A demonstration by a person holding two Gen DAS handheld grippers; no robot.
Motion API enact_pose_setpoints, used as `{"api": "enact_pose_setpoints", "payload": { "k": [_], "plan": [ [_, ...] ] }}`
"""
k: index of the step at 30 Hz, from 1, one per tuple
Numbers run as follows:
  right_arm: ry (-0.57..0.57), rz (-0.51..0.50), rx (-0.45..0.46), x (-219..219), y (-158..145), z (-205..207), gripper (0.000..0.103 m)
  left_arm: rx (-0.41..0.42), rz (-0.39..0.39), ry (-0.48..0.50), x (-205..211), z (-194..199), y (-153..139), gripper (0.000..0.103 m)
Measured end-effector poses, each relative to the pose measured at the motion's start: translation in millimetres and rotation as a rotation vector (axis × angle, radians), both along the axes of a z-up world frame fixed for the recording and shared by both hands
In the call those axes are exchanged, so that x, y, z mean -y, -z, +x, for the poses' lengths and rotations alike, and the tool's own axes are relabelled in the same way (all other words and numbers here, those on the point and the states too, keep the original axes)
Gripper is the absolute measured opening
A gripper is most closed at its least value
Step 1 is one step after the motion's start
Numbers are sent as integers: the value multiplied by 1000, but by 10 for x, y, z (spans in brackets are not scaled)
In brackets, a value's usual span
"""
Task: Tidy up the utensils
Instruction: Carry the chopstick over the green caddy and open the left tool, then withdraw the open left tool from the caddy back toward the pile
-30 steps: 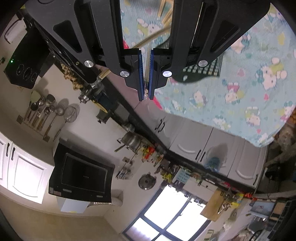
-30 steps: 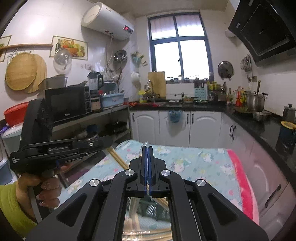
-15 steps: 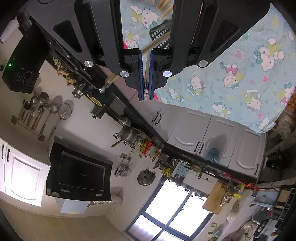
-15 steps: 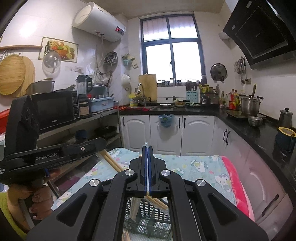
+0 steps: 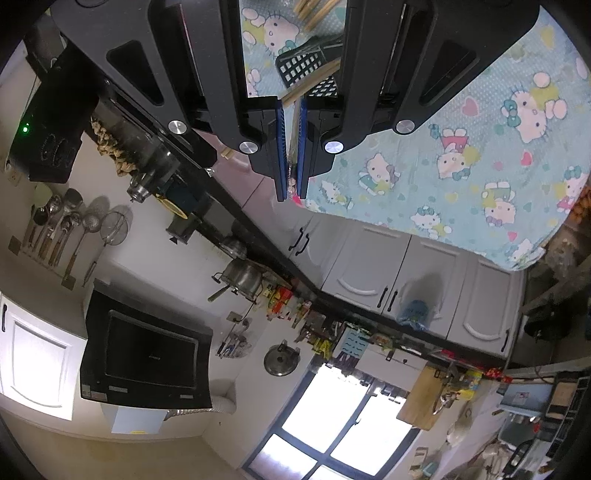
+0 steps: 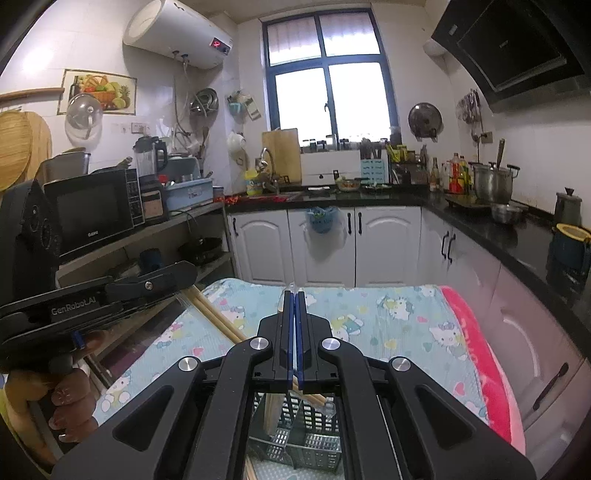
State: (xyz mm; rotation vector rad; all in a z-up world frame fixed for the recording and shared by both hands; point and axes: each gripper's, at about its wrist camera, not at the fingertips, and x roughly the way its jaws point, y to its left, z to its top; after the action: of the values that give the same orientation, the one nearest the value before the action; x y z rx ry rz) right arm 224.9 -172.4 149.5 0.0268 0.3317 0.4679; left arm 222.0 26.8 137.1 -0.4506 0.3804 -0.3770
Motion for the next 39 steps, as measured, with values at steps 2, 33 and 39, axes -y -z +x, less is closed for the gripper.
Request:
{"api": "enact_pose_setpoints", "payload": {
  "k": [2, 33, 39],
  "plan": [
    [-2, -2, -10, -1, 47, 9, 1, -12, -6, 1, 1, 21, 46, 3],
    [10, 54, -144, 310, 408, -170, 47, -62, -11, -75, -294, -307, 339, 92],
    [6, 43, -138, 340, 425, -290, 50, -73, -16, -85, -338, -418, 398, 92]
  ]
}}
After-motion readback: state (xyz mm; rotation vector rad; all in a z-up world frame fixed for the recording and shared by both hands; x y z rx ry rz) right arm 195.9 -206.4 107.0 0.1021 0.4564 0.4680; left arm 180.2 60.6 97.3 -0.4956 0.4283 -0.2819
